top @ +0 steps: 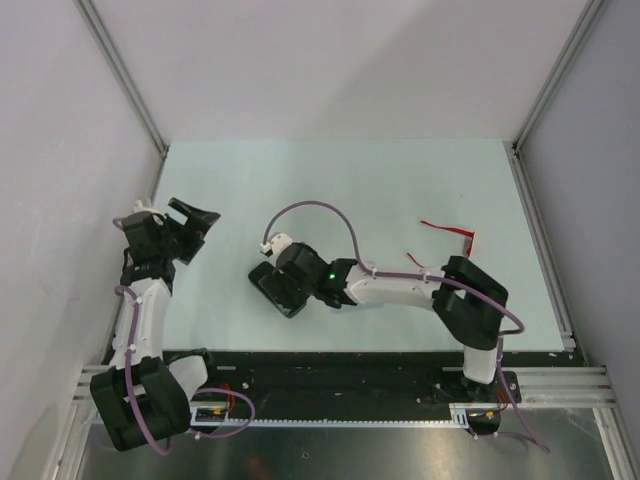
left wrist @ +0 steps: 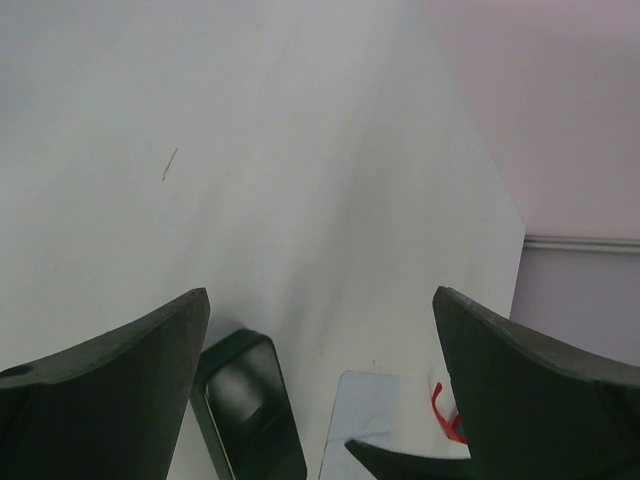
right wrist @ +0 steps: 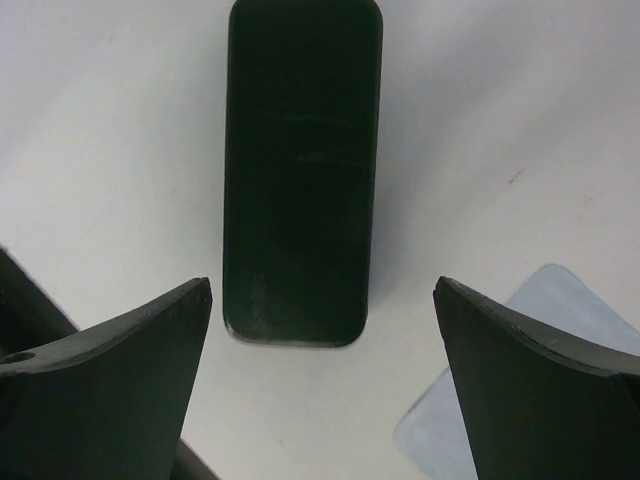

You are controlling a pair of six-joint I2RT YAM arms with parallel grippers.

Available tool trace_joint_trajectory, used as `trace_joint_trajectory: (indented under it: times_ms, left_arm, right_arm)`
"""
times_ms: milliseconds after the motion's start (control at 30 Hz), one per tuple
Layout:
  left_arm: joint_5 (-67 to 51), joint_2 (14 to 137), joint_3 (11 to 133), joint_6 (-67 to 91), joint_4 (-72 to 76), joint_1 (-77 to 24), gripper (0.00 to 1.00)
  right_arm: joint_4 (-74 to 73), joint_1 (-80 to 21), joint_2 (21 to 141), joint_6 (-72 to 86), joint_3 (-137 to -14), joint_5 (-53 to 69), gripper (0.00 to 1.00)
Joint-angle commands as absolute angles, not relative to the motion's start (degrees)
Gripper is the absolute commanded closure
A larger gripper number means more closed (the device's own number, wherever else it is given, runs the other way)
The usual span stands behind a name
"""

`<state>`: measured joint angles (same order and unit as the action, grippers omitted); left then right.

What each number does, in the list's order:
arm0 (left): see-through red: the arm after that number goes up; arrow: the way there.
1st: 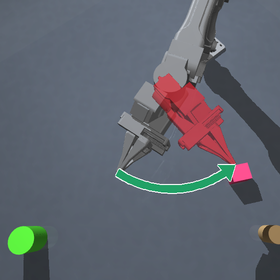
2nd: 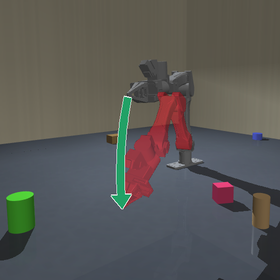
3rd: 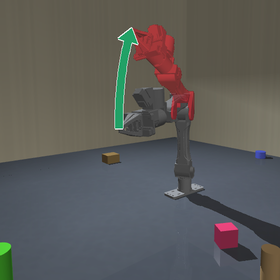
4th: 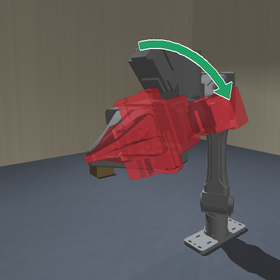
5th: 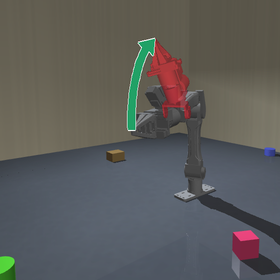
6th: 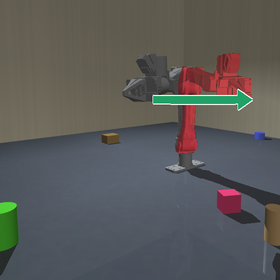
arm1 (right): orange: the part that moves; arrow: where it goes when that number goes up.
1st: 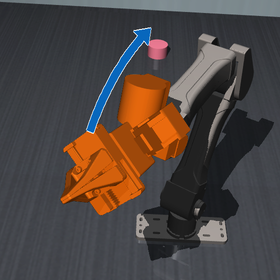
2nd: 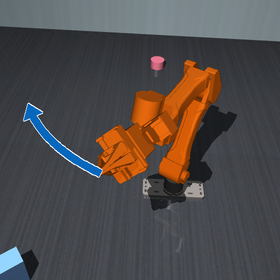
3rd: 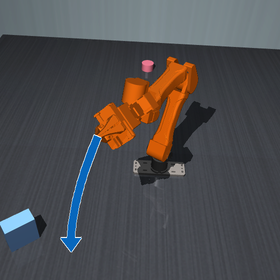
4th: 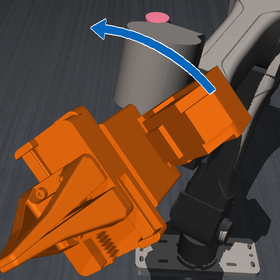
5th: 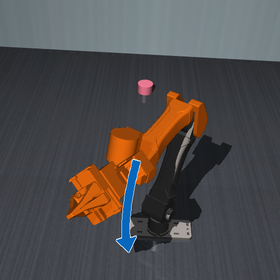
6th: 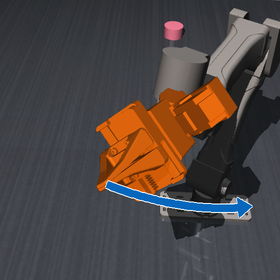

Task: Organize the sunglasses
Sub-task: Pick up the sunglasses case from the center of the board.

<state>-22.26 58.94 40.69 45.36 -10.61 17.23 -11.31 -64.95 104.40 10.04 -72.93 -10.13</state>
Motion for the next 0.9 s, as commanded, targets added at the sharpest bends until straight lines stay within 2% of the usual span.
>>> trace_joint_trajectory:
  times_ms: [0, 200, 633, 767, 867]
  left_arm:
    - [-24.4, 58.8, 38.8, 47.5, -9.6, 17.1, 0.0]
    - [-24.7, 59.2, 38.4, 46.6, -9.6, 17.1, 0.0]
    - [-24.5, 60.3, 38.3, 45.6, -9.7, 17.1, 0.0]
    - [-25.3, 61.1, 38.7, 45.4, -9.7, 17.1, 0.0]
    - [-26.7, 62.4, 39.3, 45.1, -9.6, 17.1, 0.0]
  right_arm:
    - [-10.8, -65.0, 109.1, 11.8, -78.1, -11.9, 0.0]
    - [-13.0, -65.6, 115.1, 12.4, -82.4, -11.2, 0.0]
    - [-15.4, -66.1, 120.5, 11.3, -84.8, -11.7, 0.01]
    - [-17.5, -65.9, 121.8, 11.7, -86.3, -13.7, 0.11]
    - [-18.1, -65.8, 121.6, 11.3, -86.6, -14.3, 0.29]
